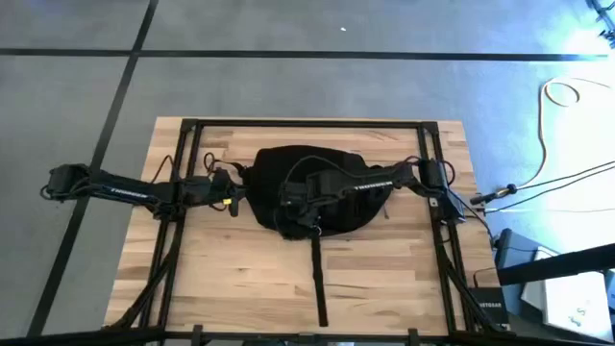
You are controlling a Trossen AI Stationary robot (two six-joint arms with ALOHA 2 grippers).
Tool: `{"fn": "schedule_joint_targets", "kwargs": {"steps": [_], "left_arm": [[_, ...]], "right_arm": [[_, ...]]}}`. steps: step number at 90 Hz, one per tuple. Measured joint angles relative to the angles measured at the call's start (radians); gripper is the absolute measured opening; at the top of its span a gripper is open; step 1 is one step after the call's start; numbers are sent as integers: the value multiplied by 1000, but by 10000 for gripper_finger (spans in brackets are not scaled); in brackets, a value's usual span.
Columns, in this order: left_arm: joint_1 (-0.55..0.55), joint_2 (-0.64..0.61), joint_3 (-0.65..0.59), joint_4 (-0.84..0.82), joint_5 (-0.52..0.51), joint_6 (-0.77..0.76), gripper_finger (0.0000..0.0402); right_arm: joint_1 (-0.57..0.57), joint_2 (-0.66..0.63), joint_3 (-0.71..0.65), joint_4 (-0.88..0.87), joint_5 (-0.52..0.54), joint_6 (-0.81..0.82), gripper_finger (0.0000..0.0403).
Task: Unpack backpack
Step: Close the black bag
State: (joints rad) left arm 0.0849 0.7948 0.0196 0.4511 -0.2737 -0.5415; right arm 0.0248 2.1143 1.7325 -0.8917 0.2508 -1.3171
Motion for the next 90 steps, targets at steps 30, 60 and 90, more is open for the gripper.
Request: {"fn": "schedule_joint_targets", "kwargs": {"steps": [30,60,90], "left_arm": [[0,0,0,0,0,0,0],[0,0,0,-1,0,0,0],[0,0,1,0,0,0,0]], "right_arm": [[-1,0,0,-20,-7,4,23],[0,0,0,-2,-17,5,6],[1,0,0,-21,-16,89,1]]}}
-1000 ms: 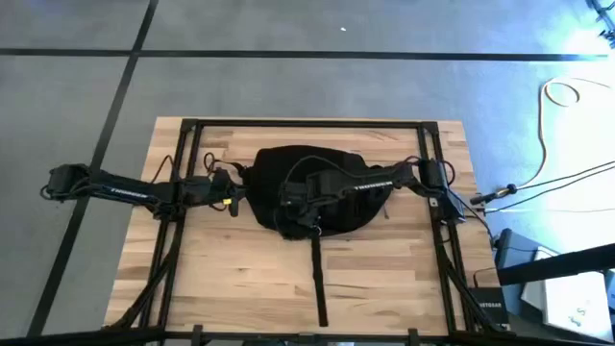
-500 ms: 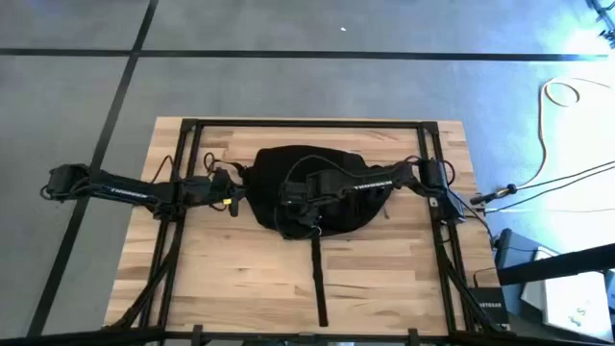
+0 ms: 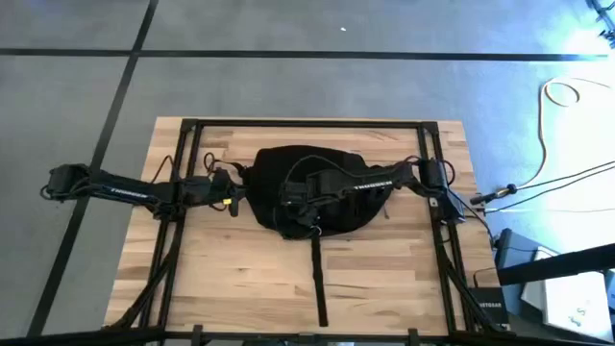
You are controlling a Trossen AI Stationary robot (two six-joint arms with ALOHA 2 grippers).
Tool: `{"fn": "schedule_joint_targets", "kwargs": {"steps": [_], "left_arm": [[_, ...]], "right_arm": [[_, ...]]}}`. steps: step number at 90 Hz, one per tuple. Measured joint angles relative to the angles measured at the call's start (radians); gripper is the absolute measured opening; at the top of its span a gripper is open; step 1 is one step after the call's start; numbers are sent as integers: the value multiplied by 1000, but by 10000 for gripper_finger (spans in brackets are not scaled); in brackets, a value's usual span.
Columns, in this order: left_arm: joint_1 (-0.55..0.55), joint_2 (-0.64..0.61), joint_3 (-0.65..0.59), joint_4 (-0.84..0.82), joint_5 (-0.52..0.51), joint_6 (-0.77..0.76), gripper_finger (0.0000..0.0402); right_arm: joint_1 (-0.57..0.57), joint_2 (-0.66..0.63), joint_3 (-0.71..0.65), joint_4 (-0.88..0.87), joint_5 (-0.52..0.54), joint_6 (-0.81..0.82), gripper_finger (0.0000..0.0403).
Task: Unpack backpack
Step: Close the black bag
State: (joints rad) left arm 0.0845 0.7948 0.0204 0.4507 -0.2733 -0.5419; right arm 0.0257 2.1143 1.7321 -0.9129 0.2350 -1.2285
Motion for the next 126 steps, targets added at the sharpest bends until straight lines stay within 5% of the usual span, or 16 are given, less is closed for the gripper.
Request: {"fn": "schedule_joint_targets", "kwargs": {"steps": [45,66,95,126], "left_arm": [[0,0,2,0,10,14,0],[0,0,0,-24,-75,-1,0],[2,0,0,-44,-71,-8,0],[2,0,0,-51,-66,-5,0]], "right_arm": [[1,-8,27,-119,-8,152,0],[8,-7,21,-250,-28,150,2],[7,-25,22,-112,-27,124,3],[6,-19,8,-8,-4,21,105]]}}
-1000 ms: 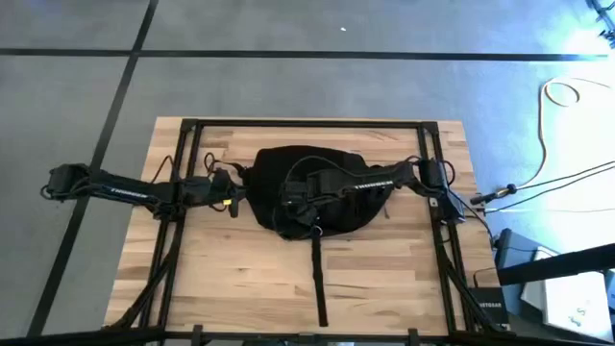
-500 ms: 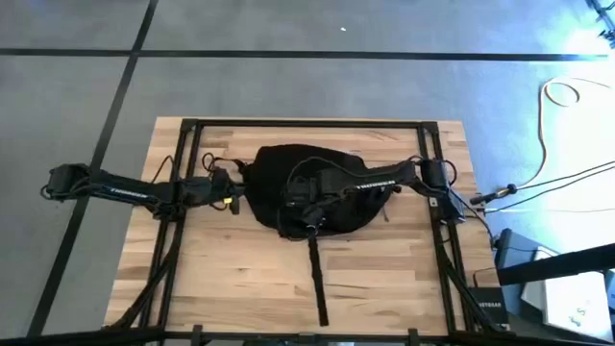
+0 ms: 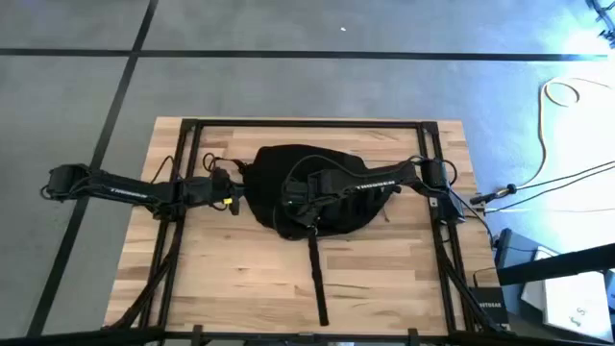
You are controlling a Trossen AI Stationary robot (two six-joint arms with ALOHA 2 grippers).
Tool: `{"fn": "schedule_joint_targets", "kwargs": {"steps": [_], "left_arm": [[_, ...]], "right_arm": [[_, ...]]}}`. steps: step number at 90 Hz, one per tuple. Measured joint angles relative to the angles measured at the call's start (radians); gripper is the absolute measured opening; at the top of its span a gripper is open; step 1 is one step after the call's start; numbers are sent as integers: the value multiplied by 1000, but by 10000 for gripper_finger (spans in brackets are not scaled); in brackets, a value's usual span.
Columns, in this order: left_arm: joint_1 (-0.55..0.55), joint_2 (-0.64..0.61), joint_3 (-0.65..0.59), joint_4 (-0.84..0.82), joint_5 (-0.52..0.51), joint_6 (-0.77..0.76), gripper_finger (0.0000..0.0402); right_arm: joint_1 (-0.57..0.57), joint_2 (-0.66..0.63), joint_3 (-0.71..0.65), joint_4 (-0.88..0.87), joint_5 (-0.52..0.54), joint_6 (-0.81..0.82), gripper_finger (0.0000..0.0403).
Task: Unpack backpack
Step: Close the black bag
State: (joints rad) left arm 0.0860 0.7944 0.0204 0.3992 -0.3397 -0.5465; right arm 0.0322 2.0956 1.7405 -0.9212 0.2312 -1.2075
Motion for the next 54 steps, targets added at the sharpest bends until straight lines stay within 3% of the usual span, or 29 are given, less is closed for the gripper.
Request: {"fn": "schedule_joint_targets", "kwargs": {"steps": [12,43,54], "left_arm": [[0,0,0,0,1,0,0],[0,0,0,0,3,0,0],[0,0,0,0,3,0,0]], "right_arm": [[0,1,-1,54,-14,-59,118],[-11,2,-1,43,48,-62,85],[-29,2,-1,44,-29,-63,84]]}}
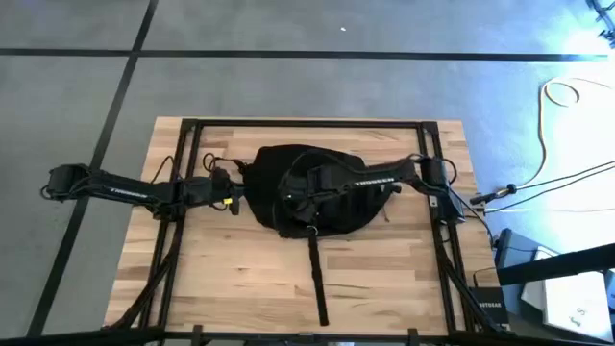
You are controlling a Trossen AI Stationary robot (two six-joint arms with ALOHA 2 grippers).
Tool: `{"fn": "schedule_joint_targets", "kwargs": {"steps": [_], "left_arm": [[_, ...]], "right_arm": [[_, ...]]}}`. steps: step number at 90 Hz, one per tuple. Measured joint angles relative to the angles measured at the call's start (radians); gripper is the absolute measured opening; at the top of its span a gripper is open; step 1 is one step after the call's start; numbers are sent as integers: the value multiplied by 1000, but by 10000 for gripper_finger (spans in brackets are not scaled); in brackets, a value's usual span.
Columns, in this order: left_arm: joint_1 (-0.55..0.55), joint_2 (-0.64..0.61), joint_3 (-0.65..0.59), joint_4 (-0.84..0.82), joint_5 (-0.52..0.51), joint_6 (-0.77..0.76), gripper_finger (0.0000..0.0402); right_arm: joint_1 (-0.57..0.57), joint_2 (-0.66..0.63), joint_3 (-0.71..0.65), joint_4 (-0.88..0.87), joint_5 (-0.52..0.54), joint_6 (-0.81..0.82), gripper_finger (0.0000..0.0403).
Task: Unpack backpack
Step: Close the black bag
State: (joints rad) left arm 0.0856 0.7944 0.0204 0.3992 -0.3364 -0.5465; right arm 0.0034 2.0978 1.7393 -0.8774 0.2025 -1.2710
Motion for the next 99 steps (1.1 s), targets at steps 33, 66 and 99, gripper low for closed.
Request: {"fn": "schedule_joint_targets", "kwargs": {"steps": [33,66,99], "left_arm": [[0,0,-1,-1,11,3,0],[0,0,-1,15,4,1,0],[-1,19,-2,113,26,23,0]], "right_arm": [[-14,30,0,58,-37,-46,83],[-24,29,1,69,-65,-73,83],[-23,28,68,-64,-66,19,83]]}}
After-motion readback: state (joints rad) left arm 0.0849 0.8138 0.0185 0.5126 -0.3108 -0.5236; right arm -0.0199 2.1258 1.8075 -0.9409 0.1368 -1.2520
